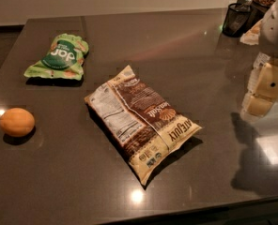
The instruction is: Pick brown chip bag
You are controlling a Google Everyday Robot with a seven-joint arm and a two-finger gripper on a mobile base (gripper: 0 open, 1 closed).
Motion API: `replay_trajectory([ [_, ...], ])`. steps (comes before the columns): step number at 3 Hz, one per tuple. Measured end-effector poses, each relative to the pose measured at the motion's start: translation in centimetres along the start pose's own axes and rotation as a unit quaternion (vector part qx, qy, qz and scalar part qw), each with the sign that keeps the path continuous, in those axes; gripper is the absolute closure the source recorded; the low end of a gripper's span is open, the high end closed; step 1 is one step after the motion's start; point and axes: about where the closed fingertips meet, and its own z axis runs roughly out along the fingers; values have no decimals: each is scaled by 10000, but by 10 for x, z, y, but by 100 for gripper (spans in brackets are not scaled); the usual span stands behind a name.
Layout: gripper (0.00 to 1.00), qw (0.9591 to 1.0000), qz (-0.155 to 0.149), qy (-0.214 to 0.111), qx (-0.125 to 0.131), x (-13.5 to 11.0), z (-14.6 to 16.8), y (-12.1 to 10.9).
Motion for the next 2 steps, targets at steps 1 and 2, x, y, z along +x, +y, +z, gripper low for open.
replay_trajectory([
  [1, 0, 9998, 28, -41, -198, -37, 22, 13],
  [2, 0, 9993, 115, -8, -366, -60, 42, 26],
])
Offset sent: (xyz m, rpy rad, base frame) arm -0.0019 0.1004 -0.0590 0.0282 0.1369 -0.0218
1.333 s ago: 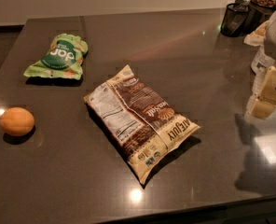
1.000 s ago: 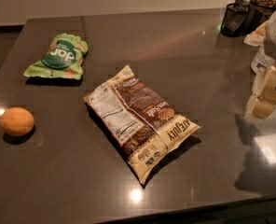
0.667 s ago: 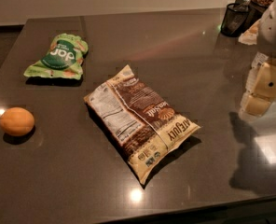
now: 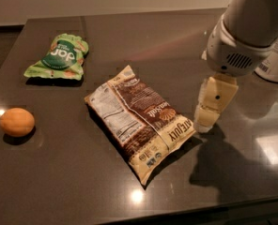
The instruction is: Pick brown chip bag
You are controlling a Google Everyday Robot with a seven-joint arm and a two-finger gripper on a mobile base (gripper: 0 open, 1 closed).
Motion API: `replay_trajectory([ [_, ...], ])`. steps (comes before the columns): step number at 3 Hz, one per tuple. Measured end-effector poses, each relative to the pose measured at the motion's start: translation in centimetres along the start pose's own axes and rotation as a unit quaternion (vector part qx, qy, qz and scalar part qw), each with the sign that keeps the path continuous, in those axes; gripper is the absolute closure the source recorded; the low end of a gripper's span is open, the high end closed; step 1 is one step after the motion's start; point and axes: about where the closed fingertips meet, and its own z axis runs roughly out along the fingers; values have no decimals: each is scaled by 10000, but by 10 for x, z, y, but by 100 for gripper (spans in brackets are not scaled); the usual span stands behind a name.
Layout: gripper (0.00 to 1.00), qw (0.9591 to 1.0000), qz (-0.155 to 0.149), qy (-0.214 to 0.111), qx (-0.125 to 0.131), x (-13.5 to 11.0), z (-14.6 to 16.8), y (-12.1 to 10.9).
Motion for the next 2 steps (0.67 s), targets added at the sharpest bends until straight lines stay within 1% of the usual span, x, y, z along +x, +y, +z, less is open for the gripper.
replay_trajectory([
  [1, 0, 9998, 106, 86, -129, -22, 24, 13],
  [2, 0, 9991, 277, 162, -275, -36, 45, 18],
])
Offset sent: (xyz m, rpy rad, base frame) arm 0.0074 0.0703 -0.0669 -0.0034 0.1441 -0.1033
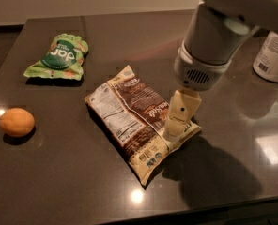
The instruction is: Pick brown chip bag
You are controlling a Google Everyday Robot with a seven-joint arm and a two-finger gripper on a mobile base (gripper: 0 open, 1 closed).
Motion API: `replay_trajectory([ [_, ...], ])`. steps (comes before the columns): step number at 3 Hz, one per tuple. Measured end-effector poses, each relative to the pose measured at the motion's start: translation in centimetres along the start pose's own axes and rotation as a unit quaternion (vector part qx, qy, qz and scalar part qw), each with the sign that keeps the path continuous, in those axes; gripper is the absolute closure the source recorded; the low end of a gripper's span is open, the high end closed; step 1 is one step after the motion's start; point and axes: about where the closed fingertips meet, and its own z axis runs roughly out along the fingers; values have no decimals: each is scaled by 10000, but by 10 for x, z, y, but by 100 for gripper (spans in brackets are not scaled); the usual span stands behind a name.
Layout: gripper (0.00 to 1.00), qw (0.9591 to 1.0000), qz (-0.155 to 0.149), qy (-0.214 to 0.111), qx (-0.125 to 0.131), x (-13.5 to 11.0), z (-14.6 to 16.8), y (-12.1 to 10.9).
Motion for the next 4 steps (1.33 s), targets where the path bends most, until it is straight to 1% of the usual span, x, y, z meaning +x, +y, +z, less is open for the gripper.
replay_trajectory([
  [1, 0, 9996, 215, 82, -175, -10, 19, -2],
  [2, 0, 9987, 367, 158, -323, -17, 35, -3],
  [4, 0, 9977, 474, 228, -439, -21, 59, -6],
])
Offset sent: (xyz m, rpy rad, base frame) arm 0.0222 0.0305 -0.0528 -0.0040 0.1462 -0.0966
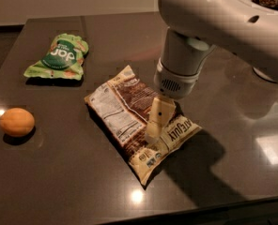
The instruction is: Pick brown chip bag
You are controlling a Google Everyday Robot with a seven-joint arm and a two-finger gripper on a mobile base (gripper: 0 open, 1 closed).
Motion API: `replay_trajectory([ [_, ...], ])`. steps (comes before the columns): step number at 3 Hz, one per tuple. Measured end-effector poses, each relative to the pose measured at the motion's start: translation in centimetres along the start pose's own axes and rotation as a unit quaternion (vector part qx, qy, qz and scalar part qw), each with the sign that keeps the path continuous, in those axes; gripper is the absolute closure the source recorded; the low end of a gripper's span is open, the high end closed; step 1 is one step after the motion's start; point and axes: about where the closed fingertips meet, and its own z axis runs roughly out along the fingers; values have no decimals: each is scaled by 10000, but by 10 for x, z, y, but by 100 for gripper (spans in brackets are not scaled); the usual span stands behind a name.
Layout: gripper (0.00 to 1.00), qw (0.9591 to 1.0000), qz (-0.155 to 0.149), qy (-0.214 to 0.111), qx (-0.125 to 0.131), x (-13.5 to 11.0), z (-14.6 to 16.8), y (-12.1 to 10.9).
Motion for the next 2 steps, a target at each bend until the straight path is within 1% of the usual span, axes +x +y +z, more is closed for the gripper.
replay_trajectory([
  [1, 15, 10000, -24, 23, -57, -2, 4, 1],
  [2, 38, 9999, -43, 30, -100, -4, 5, 4],
])
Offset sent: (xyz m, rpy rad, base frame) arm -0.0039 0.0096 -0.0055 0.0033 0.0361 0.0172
